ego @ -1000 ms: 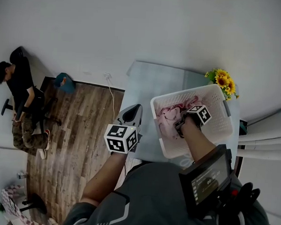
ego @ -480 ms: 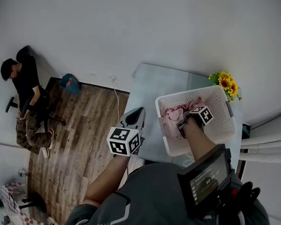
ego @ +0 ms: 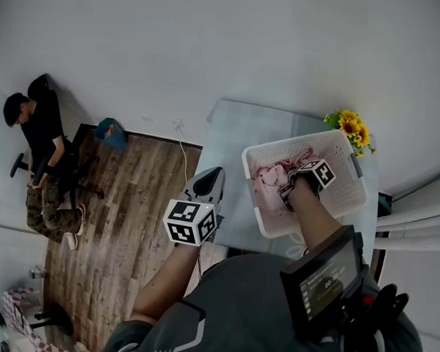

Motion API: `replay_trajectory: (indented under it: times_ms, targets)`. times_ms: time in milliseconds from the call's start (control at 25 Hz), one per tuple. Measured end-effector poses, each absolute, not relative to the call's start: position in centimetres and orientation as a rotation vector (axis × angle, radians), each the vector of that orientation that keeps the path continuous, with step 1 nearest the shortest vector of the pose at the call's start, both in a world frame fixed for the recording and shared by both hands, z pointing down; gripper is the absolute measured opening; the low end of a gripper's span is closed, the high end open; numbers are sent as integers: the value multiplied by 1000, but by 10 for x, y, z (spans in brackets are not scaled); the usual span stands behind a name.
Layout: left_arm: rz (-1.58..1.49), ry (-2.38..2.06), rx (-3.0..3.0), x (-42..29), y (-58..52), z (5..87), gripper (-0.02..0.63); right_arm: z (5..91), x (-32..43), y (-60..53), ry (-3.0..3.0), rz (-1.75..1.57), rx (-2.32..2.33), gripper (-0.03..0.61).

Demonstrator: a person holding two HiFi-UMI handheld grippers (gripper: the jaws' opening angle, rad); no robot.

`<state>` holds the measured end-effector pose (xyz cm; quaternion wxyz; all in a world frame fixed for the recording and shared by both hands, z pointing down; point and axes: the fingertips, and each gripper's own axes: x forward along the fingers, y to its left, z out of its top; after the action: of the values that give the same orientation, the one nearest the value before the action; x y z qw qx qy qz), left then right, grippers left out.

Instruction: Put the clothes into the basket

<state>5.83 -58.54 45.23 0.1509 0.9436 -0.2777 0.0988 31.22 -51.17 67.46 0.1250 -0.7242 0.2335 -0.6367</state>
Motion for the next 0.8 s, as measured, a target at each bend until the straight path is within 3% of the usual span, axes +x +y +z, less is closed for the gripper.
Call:
replay_trajectory:
  times_ms: [800]
  targets:
    - [151, -833, 2715, 75, -542, 412, 9, 518, 315, -488, 913, -1616, -1752, 428]
